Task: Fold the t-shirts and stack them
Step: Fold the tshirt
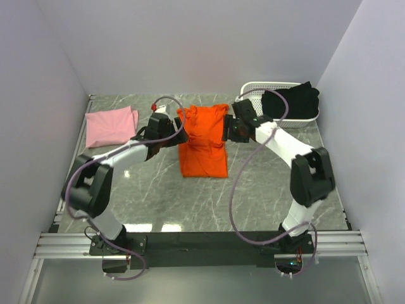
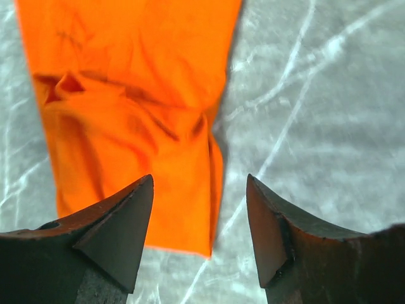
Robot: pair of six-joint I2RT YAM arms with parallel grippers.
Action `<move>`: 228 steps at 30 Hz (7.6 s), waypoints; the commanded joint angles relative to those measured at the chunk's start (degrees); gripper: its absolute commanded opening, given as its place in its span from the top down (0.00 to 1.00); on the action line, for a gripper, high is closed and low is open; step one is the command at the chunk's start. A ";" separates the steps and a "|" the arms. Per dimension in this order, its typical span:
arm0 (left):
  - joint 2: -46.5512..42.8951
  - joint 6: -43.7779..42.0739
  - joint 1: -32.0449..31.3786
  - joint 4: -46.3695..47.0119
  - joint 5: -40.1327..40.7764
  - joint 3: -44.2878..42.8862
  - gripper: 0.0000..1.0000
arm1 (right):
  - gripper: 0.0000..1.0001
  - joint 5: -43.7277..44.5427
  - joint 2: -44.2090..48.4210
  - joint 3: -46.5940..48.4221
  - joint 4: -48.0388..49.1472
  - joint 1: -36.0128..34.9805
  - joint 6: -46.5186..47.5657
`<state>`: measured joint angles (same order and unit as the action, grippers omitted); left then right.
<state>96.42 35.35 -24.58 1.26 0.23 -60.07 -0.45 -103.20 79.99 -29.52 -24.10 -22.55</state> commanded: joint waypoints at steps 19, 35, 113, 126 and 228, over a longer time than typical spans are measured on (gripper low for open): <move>-12.84 3.76 -11.19 6.30 3.29 24.65 0.24 | 0.33 -9.39 15.22 -32.09 17.74 -4.64 -6.54; -6.25 3.32 -11.98 8.50 0.30 23.95 0.65 | 0.57 -8.17 11.36 -32.26 18.88 -8.16 -7.86; -42.80 6.30 -20.59 -8.10 -12.80 36.16 0.99 | 1.00 -3.59 38.59 -36.65 -8.44 -20.02 -8.57; -58.88 12.90 -25.69 -11.71 -14.04 34.68 1.00 | 1.00 -7.03 48.18 -31.83 -15.66 -26.35 -11.91; -26.55 5.07 5.77 12.10 -20.09 31.42 0.14 | 0.31 -7.21 12.59 -16.97 6.40 -7.36 0.31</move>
<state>69.52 38.65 -19.42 8.10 -16.71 -29.43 -9.41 -88.73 62.06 -27.94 -29.67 -20.82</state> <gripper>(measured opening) 0.853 0.688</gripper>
